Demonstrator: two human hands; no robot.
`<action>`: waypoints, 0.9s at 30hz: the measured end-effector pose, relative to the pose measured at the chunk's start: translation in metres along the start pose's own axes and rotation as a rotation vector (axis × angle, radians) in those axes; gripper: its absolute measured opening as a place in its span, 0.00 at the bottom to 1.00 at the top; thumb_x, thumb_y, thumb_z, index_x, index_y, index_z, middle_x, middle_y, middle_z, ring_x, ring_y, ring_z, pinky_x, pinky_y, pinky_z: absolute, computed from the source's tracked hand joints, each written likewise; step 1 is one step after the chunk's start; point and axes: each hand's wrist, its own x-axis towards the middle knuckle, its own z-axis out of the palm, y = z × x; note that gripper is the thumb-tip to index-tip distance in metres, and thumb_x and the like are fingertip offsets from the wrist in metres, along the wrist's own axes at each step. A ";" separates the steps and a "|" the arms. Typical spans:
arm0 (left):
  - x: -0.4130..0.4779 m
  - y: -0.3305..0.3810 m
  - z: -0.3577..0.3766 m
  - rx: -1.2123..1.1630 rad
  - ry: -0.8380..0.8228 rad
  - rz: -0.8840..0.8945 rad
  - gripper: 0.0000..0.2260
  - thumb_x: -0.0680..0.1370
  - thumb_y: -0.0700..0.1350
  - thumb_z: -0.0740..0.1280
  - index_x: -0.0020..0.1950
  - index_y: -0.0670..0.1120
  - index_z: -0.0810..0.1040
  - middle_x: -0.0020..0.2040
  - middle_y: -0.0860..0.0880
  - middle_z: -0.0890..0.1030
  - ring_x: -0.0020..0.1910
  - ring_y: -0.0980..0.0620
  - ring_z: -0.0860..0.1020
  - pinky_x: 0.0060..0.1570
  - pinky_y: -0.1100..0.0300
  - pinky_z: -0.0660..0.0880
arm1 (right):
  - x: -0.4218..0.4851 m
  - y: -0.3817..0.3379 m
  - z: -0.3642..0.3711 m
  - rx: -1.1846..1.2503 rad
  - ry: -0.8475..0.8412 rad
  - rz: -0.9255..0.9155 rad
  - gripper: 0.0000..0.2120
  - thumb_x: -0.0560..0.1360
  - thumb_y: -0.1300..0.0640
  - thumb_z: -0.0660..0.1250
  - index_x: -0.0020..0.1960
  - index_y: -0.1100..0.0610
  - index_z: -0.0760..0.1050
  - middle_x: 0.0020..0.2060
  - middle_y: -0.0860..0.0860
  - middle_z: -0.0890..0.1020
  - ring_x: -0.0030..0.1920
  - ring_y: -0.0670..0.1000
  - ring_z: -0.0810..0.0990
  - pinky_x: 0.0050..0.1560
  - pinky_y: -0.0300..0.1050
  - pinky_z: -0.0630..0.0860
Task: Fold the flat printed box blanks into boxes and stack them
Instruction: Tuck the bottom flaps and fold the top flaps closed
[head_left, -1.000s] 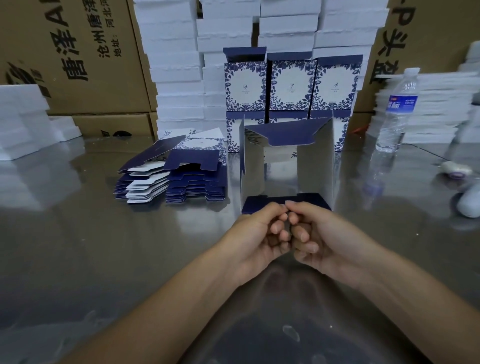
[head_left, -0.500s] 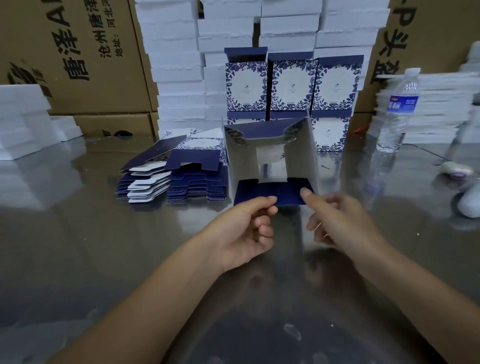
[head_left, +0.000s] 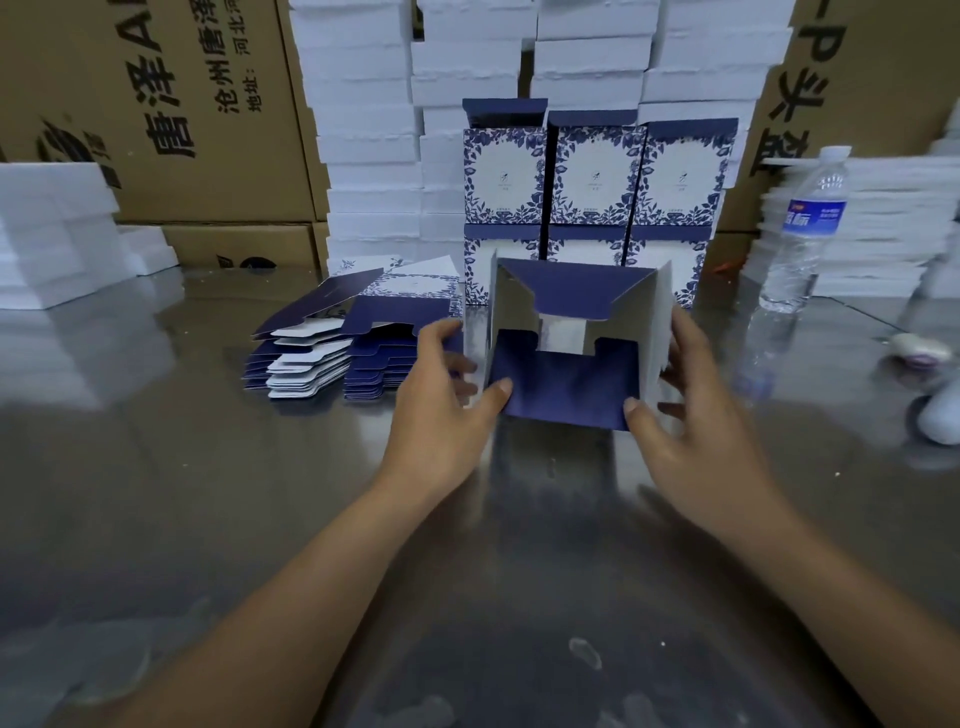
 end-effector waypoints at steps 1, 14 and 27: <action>0.000 -0.001 0.000 -0.030 -0.027 0.050 0.26 0.74 0.41 0.71 0.66 0.54 0.64 0.48 0.59 0.75 0.42 0.62 0.77 0.39 0.75 0.71 | 0.000 0.002 0.000 0.007 -0.025 -0.012 0.39 0.74 0.67 0.65 0.72 0.36 0.51 0.60 0.22 0.65 0.61 0.31 0.69 0.56 0.28 0.70; -0.012 0.024 -0.007 -0.180 -0.158 0.061 0.25 0.69 0.70 0.62 0.64 0.73 0.58 0.55 0.59 0.74 0.51 0.65 0.75 0.44 0.73 0.71 | 0.004 0.001 -0.001 0.263 0.098 0.020 0.14 0.77 0.44 0.55 0.59 0.46 0.71 0.53 0.43 0.80 0.54 0.42 0.79 0.56 0.42 0.74; -0.022 0.030 0.004 -0.340 -0.014 0.056 0.20 0.66 0.67 0.66 0.53 0.61 0.68 0.57 0.55 0.73 0.56 0.54 0.75 0.55 0.58 0.73 | 0.006 0.004 0.004 0.274 0.190 0.091 0.11 0.68 0.46 0.67 0.36 0.51 0.68 0.32 0.42 0.75 0.35 0.36 0.74 0.37 0.28 0.69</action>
